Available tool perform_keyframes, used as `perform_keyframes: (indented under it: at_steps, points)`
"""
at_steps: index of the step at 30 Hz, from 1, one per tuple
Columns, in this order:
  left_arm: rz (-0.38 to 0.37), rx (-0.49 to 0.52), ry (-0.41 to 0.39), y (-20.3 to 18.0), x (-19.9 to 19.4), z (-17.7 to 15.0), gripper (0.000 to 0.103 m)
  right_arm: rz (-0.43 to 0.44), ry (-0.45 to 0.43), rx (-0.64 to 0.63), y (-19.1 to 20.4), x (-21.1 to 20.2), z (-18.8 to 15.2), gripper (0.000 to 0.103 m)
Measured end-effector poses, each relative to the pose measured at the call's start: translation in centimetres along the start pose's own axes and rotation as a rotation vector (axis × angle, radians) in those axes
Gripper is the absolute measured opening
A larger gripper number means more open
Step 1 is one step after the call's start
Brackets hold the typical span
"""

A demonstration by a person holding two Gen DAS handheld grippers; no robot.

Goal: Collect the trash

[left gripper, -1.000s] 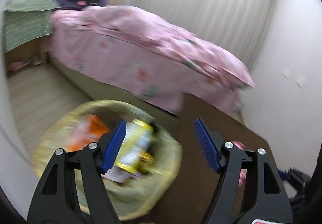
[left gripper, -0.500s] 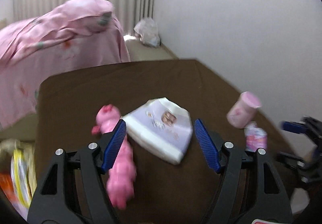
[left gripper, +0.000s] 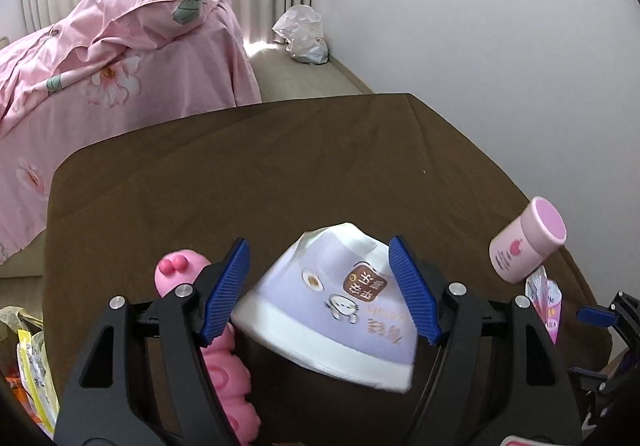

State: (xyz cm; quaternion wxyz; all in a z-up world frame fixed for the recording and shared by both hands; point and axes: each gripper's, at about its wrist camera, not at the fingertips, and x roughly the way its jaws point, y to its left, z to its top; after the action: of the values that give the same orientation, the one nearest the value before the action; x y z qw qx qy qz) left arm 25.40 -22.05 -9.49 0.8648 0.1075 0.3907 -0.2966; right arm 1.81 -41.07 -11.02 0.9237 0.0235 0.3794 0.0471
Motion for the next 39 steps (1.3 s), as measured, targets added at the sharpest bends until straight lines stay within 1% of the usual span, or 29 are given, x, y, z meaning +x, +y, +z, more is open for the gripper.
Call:
perform_keyframes:
  at_steps: [2,4,5,7,9,10,13,14,15,16,18,20,26,29,30,31,32,34,36,39]
  points:
    - [0.002,-0.002,-0.002,-0.1,-0.1,-0.2,0.069,-0.01,0.018,-0.042,0.9,0.4,-0.1,0.061]
    - [-0.003,-0.013,0.007,-0.1,-0.2,-0.5,0.069,-0.046,0.048,-0.082,1.5,0.9,-0.4,0.061]
    - [-0.011,-0.019,0.016,-0.1,-0.2,-0.7,0.069,-0.074,0.054,-0.1,1.6,1.1,-0.5,0.061]
    - [-0.037,-0.025,0.033,-0.2,-0.3,-1.5,0.069,-0.164,0.066,-0.131,1.4,1.1,-1.0,0.061]
    - [-0.074,-0.027,0.049,-0.5,-0.5,-2.3,0.069,-0.213,0.076,-0.121,0.5,0.9,-1.5,0.061]
    - [-0.091,-0.021,0.048,-0.8,-0.8,-2.8,0.069,-0.204,0.082,-0.088,-0.3,0.6,-1.7,0.061]
    - [-0.151,-0.013,0.051,-1.4,-1.6,-3.7,0.069,-0.13,0.11,0.035,-2.4,0.3,-2.4,0.061]
    - [-0.153,-0.02,0.04,-1.5,-2.0,-3.9,0.069,-0.107,0.113,0.067,-2.8,0.2,-2.6,0.061]
    - [-0.133,-0.024,0.029,-1.7,-2.2,-4.1,0.069,-0.088,0.114,0.096,-3.2,0.2,-2.8,0.061]
    - [-0.095,-0.028,0.023,-1.7,-2.2,-4.2,0.069,-0.084,0.109,0.107,-3.3,0.1,-3.0,0.061]
    - [-0.052,-0.057,0.031,-1.4,-1.8,-4.3,0.069,-0.095,0.108,0.1,-3.0,0.0,-3.2,0.061]
    - [-0.051,-0.097,0.05,-1.2,-1.3,-4.4,0.069,-0.096,0.105,0.112,-3.0,0.0,-3.2,0.061]
    - [-0.045,-0.144,0.091,-1.3,-0.6,-3.8,0.074,-0.086,0.106,0.118,-3.2,0.1,-3.1,0.062]
    - [-0.045,-0.176,0.128,-1.1,-0.4,-3.4,0.073,-0.09,0.102,0.118,-3.0,0.0,-3.3,0.062]
    - [-0.049,-0.189,0.128,-1.1,-0.4,-3.4,0.064,-0.09,0.101,0.117,-3.0,0.0,-3.3,0.062]
    - [-0.064,-0.208,0.119,-0.9,-0.7,-3.5,0.05,-0.09,0.099,0.115,-3.0,0.0,-3.3,0.062]
    - [-0.091,-0.237,0.107,-0.7,-1.1,-3.6,0.046,-0.091,0.096,0.115,-3.0,0.0,-3.3,0.062]
    - [-0.109,-0.266,0.07,-0.5,-2.2,-4.0,0.032,-0.098,0.088,0.113,-2.8,-0.2,-3.5,0.062]
    - [-0.12,-0.275,0.033,-0.6,-3.5,-4.1,0.022,-0.108,0.087,0.117,-2.6,-0.3,-3.6,0.062]
    - [-0.098,-0.273,-0.033,-1.1,-6.3,-4.8,0.017,-0.099,0.089,0.132,-2.3,-0.6,-3.5,0.062]
